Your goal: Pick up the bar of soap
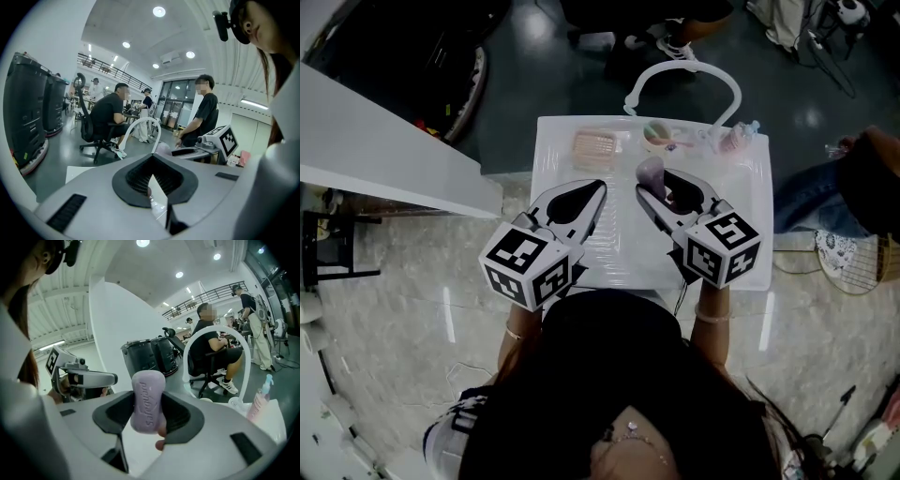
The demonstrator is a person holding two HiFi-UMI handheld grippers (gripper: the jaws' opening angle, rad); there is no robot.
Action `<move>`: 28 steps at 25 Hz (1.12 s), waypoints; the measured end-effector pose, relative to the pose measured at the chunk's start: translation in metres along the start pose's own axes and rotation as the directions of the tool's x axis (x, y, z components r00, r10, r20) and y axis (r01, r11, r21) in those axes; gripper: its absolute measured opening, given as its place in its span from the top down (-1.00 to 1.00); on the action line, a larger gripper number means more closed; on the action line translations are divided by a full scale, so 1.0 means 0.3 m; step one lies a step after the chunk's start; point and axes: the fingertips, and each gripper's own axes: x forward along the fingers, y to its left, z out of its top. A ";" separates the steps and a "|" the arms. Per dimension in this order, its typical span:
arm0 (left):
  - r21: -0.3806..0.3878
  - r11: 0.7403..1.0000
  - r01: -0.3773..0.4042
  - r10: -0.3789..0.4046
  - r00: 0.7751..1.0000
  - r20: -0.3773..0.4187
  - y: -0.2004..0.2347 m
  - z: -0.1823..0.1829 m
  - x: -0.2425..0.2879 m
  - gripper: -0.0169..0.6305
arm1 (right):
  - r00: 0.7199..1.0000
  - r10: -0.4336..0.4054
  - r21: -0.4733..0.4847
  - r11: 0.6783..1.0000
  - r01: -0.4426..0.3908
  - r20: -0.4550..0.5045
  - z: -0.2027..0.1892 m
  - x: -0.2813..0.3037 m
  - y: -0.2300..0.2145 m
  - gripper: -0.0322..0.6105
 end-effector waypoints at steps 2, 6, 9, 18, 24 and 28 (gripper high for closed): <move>0.003 1.000 0.010 -0.010 1.000 0.006 -0.016 0.009 -0.003 0.93 | 1.000 0.005 0.003 1.000 -0.006 0.019 0.011 -0.025 0.013 0.31; 0.011 1.000 0.024 -0.024 1.000 0.017 -0.044 0.026 -0.011 0.93 | 0.998 0.019 0.007 1.000 -0.019 0.053 0.033 -0.074 0.038 0.31; 0.012 0.999 0.035 -0.035 0.999 0.023 -0.062 0.034 -0.012 0.93 | 0.997 0.017 0.004 1.000 -0.017 0.069 0.040 -0.104 0.047 0.31; 0.021 0.997 0.077 -0.078 0.997 0.023 -0.129 0.043 -0.015 0.93 | 0.995 0.020 0.015 1.000 -0.022 0.100 0.052 -0.189 0.082 0.31; 0.037 0.994 0.100 -0.101 0.995 0.021 -0.161 0.046 -0.022 0.93 | 0.994 0.010 0.043 0.999 -0.015 0.110 0.066 -0.244 0.110 0.31; 0.047 0.992 0.114 -0.115 0.993 0.022 -0.172 0.052 -0.025 0.93 | 0.993 0.000 0.057 0.998 -0.007 0.122 0.081 -0.267 0.122 0.31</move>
